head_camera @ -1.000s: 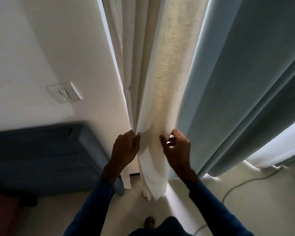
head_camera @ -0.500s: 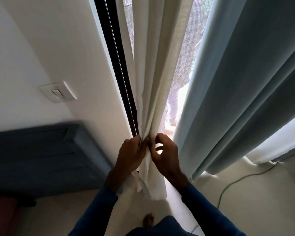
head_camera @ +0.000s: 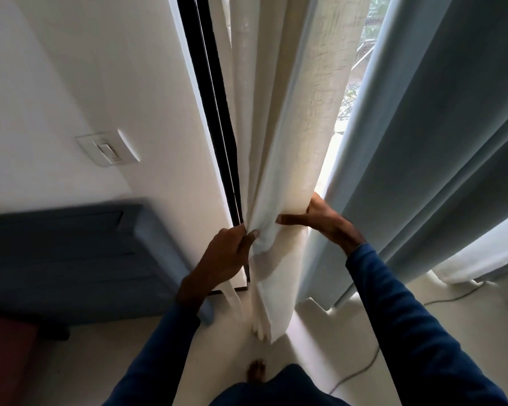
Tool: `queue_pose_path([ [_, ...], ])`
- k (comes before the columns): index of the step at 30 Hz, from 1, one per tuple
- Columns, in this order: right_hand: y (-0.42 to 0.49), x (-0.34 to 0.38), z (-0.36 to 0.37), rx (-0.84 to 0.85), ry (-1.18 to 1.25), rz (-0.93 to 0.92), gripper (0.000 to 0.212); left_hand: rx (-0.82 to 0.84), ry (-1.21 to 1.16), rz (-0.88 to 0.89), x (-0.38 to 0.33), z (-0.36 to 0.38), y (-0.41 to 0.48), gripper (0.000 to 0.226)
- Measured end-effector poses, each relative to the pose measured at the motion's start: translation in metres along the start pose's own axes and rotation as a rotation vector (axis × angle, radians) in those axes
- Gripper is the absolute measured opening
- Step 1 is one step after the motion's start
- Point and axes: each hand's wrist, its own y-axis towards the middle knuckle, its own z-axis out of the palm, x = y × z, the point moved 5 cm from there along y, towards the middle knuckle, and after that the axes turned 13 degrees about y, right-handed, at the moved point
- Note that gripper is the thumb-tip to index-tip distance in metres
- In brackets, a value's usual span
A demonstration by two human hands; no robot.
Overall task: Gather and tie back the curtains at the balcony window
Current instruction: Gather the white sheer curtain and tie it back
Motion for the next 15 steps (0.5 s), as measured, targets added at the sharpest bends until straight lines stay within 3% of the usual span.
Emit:
queue_pose_path([
  [6, -0.035, -0.012, -0.001, -0.323, 0.124, -0.147, 0.027, -0.101, 0.153, -0.134, 0.004, -0.010, 0.001, 0.050],
  [10, -0.052, -0.031, 0.017, -0.460, -0.073, -0.123, 0.041, -0.158, 0.195, -0.205, -0.005, -0.009, 0.003, 0.037],
  [15, -0.063, -0.032, 0.056, -0.395, -0.183, -0.244, 0.035, -0.122, 0.190, -0.145, -0.021, -0.007, 0.008, 0.027],
])
